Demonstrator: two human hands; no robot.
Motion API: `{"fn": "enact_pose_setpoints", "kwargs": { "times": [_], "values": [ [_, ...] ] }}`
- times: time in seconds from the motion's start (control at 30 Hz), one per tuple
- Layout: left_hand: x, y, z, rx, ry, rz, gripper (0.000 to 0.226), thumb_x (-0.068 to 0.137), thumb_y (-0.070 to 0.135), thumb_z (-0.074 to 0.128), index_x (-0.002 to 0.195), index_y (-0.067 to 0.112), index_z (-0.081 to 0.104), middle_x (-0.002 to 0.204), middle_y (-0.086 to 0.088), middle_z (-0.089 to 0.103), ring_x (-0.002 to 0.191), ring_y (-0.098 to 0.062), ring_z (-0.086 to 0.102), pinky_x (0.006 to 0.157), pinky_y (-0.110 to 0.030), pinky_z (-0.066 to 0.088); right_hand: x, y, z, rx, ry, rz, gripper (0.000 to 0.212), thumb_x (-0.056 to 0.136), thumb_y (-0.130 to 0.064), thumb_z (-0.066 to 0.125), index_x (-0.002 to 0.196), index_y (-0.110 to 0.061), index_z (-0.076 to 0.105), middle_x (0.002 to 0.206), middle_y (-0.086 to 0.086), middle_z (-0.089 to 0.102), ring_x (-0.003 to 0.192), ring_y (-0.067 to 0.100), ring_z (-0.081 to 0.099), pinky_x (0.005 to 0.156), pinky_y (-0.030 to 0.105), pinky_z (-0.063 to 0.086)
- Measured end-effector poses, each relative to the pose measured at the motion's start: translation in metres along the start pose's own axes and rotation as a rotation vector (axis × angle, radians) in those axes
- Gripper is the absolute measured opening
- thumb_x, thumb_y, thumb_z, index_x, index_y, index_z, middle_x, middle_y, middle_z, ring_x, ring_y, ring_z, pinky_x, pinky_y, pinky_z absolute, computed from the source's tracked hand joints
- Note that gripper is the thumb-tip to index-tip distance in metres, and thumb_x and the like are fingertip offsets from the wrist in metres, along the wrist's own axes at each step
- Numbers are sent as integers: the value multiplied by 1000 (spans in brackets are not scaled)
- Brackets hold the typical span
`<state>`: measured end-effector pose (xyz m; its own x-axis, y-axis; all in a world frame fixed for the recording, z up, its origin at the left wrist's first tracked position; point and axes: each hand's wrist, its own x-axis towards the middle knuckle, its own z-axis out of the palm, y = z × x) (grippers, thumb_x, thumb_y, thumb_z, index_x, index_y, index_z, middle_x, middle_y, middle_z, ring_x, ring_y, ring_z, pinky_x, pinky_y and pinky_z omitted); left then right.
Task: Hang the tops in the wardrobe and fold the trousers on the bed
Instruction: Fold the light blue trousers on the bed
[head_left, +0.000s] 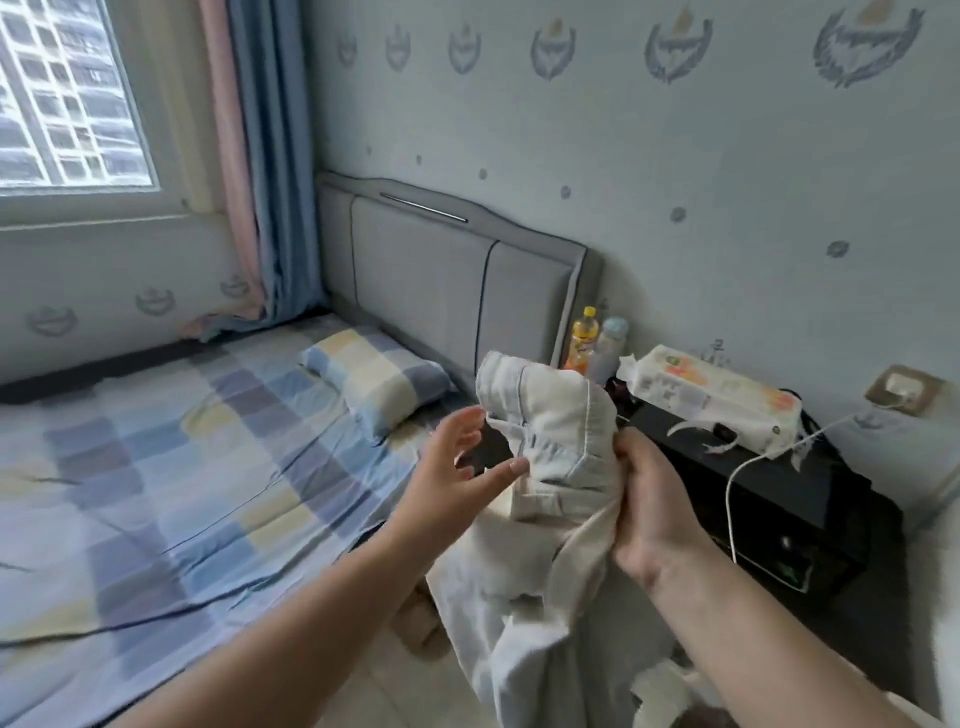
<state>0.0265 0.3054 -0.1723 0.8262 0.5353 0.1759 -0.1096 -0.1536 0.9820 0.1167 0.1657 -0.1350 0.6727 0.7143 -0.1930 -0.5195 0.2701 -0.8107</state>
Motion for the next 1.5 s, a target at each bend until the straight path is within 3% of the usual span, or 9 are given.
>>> {"fn": "enact_pose_setpoints", "kwargs": {
  "times": [0.13, 0.27, 0.43, 0.53, 0.87, 1.07, 1.3, 1.4, 1.5],
  "values": [
    [21, 10, -65, -155, -185, 93, 62, 72, 23, 76, 126, 30, 47, 120, 23, 61, 115, 7, 54, 86, -7, 43, 31, 11, 56, -6, -132, 81, 59, 78, -32, 50, 126, 1, 56, 132, 27, 51, 116, 38, 50, 109, 55, 33],
    [48, 30, -129, -148, -174, 69, 38, 71, 15, 79, 104, 22, 61, 102, -1, 64, 88, -2, 66, 74, -16, 51, 63, 29, 108, 10, -207, 83, 37, 70, -33, 57, 84, -5, 76, 88, 13, 71, 78, 24, 69, 71, 35, 59],
    [74, 39, -209, 20, -131, 20, 16, 66, 21, 81, 80, 26, 73, 85, 5, 71, 84, -9, 65, 83, -31, 54, 111, 58, 161, -52, -205, 96, 26, 77, -32, 57, 73, -10, 71, 77, 5, 65, 75, 19, 63, 74, 29, 52],
    [86, 46, -254, 135, 13, 72, 16, 69, 19, 85, 76, 30, 75, 84, 7, 73, 82, -8, 65, 85, -36, 54, 138, 75, 189, -111, -221, 19, 45, 87, -24, 45, 48, -18, 66, 54, -4, 61, 53, 9, 61, 52, 20, 50],
    [139, 89, -374, 718, 205, 303, 20, 75, 22, 79, 81, 5, 71, 71, 1, 63, 65, -6, 52, 64, -23, 45, 213, 68, 298, -720, -563, -252, 30, 84, -30, 59, 114, -30, 59, 95, -1, 67, 86, 12, 66, 73, 29, 56],
    [178, 109, -426, 1256, 303, 454, 18, 85, 34, 64, 85, 18, 70, 91, 12, 54, 79, -15, 57, 66, -27, 42, 258, 88, 373, -1057, -204, -1060, 30, 81, -45, 63, 107, -32, 53, 76, -16, 48, 67, -4, 48, 60, 8, 37],
    [266, 134, -476, 1341, 499, 321, 16, 84, 20, 54, 88, 7, 62, 101, -4, 57, 87, -25, 61, 79, -40, 52, 345, 125, 473, -823, -474, -813, 99, 64, -44, 76, 143, -28, 19, 137, 2, 40, 122, 20, 48, 94, 41, 49],
    [287, 156, -505, 1295, 594, 312, 16, 83, 23, 65, 78, 7, 62, 92, -5, 57, 92, -21, 58, 82, -25, 44, 385, 122, 499, -767, -516, -781, 70, 79, -20, 66, 139, -36, 34, 108, -12, 60, 97, 3, 59, 73, 11, 47],
    [291, 172, -540, 1259, 684, 201, 34, 88, 35, 65, 77, 4, 71, 82, -9, 62, 84, -16, 55, 76, -25, 42, 422, 114, 515, -697, -603, -719, 31, 89, -11, 54, 101, -39, 59, 73, -23, 63, 72, 1, 59, 55, 7, 41]
  ]
}}
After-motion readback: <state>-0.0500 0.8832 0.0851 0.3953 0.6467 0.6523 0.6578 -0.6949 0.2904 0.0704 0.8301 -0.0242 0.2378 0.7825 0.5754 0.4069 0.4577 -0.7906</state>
